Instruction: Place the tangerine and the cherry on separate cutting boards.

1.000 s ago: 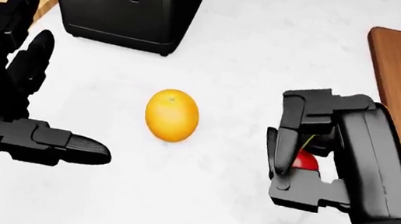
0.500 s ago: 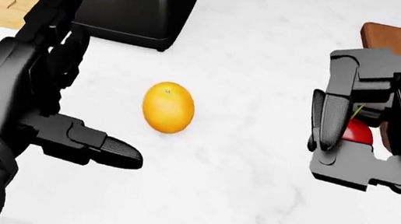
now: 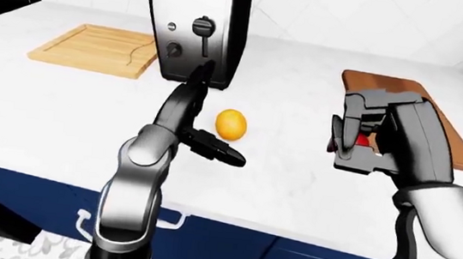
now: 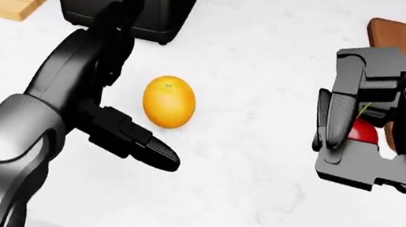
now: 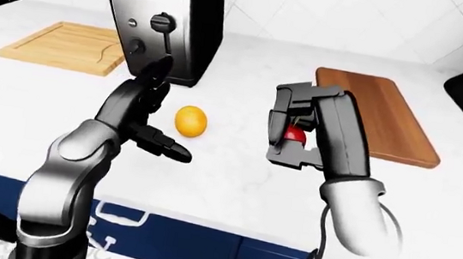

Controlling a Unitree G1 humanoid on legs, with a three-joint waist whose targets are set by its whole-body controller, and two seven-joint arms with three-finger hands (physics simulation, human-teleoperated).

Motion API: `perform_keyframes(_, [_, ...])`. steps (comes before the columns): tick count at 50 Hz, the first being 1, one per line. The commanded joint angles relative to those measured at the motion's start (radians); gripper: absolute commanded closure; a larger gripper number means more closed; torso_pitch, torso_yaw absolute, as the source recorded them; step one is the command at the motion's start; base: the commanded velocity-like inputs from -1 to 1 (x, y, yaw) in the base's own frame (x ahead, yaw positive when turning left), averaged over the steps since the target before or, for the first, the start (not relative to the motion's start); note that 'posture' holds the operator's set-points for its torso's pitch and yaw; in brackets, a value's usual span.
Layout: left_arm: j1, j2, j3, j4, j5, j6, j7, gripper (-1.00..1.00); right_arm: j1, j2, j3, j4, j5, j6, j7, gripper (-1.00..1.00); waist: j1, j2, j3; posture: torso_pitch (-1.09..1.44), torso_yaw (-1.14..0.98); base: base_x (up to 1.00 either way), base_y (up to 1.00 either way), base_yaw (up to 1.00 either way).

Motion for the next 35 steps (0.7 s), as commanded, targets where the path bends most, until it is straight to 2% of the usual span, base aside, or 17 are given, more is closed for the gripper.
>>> perform_keyframes(1, [-0.042,-0.004,-0.005,-0.016,0.033,-0.029,-0.016,-1.0,-0.011,0.0,-0.01,-0.012,0.005,-0.042,-0.017,1.0,-0.001,-0.002,-0.021,0.0,0.0,0.0,0.0,0.0])
perform_keyframes(11, [-0.103,-0.034,-0.007,0.07,0.094,-0.027,-0.064,-1.0,-0.001,0.004,-0.006,-0.006,0.016,-0.052,-0.032,1.0,0.0,-0.006,-0.025,0.0,0.0,0.0,0.0,0.0])
perform_keyframes(23, [-0.109,-0.061,-0.018,0.114,0.112,-0.048,-0.072,-1.0,-0.003,0.004,-0.004,-0.006,0.02,-0.051,-0.034,1.0,0.0,-0.009,-0.026,0.0,0.0,0.0,0.0,0.0])
perform_keyframes(25, [-0.108,-0.063,-0.017,0.124,0.113,-0.055,-0.071,-0.93,0.0,0.006,-0.005,-0.005,0.022,-0.054,-0.036,1.0,0.0,-0.009,-0.026,0.0,0.0,0.0,0.0,0.0])
perform_keyframes(27, [-0.105,-0.063,-0.018,0.126,0.116,-0.06,-0.071,-0.77,-0.001,0.005,-0.003,-0.008,0.02,-0.049,-0.035,1.0,0.0,-0.01,-0.025,0.0,0.0,0.0,0.0,0.0])
perform_keyframes(29, [-0.099,-0.065,-0.026,0.12,0.122,-0.056,-0.076,-0.74,-0.006,0.003,-0.001,-0.011,0.016,-0.042,-0.033,1.0,0.0,-0.01,-0.025,0.0,0.0,0.0,0.0,0.0])
perform_keyframes(32, [-0.099,-0.068,-0.03,0.128,0.131,-0.061,-0.08,-0.59,-0.007,0.004,0.001,-0.014,0.013,-0.038,-0.03,1.0,0.0,-0.01,-0.023,0.0,0.0,0.0,0.0,0.0])
perform_keyframes(35, [-0.095,-0.074,-0.038,0.132,0.143,-0.066,-0.082,-0.58,-0.007,0.004,-0.002,-0.013,0.015,-0.041,-0.03,1.0,0.001,-0.011,-0.022,0.0,0.0,0.0,0.0,0.0])
